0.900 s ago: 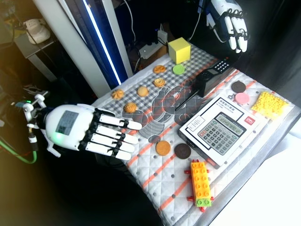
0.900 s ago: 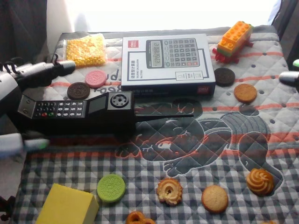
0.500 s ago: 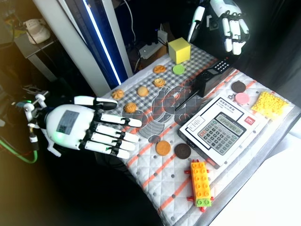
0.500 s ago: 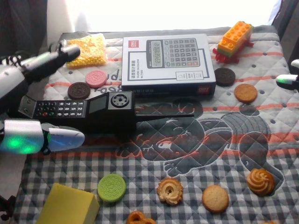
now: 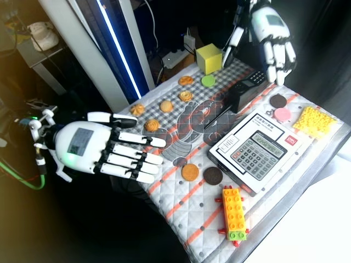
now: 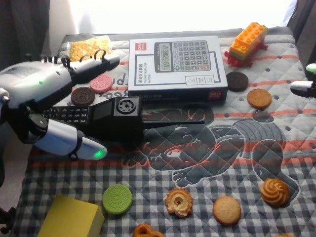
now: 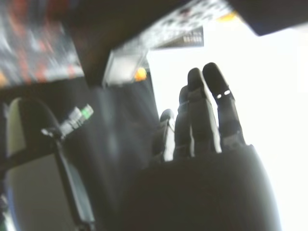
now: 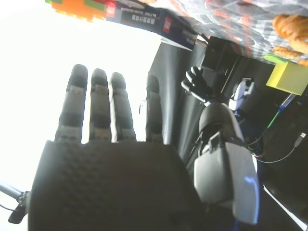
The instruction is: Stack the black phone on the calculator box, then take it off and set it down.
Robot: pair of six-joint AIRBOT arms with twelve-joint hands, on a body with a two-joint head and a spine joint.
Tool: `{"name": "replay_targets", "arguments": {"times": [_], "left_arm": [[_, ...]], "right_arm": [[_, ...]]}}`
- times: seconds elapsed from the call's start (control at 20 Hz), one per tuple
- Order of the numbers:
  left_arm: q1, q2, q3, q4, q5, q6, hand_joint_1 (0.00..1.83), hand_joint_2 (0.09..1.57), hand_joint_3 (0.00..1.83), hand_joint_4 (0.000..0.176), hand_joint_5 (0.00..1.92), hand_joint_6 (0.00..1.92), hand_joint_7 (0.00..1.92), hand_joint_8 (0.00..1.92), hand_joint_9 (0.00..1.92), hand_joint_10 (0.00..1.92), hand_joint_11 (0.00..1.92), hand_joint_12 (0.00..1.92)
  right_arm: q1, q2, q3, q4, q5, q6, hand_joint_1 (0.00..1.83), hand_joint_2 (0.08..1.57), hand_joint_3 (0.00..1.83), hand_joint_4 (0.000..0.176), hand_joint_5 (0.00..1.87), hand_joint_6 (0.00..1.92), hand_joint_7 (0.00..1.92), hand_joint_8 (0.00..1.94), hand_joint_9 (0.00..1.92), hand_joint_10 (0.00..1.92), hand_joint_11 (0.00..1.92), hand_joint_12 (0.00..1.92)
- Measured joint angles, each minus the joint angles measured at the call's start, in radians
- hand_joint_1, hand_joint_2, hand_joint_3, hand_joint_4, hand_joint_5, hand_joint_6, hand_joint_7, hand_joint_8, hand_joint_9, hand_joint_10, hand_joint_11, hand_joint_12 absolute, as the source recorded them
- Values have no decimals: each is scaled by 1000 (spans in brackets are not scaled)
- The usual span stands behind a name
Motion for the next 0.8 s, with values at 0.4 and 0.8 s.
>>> {"name": "replay_targets", "arguments": {"times": [0.4,0.8], "left_arm": [[3,-1,48,-73,60,5,774,825,0,146,237,3,504,7,652,19,252,1127],[3,-14,76,-103,92,5,999,1028,0,0,770,10,847,10,853,24,331,1038]], "right_arm": [[0,-1,0,-4,-7,0,64,1191,3,176,231,1,147,5,96,7,59,208],[0,-1,0,-6,-7,0,46,1205,3,153,253,5,175,4,141,8,106,213]]}}
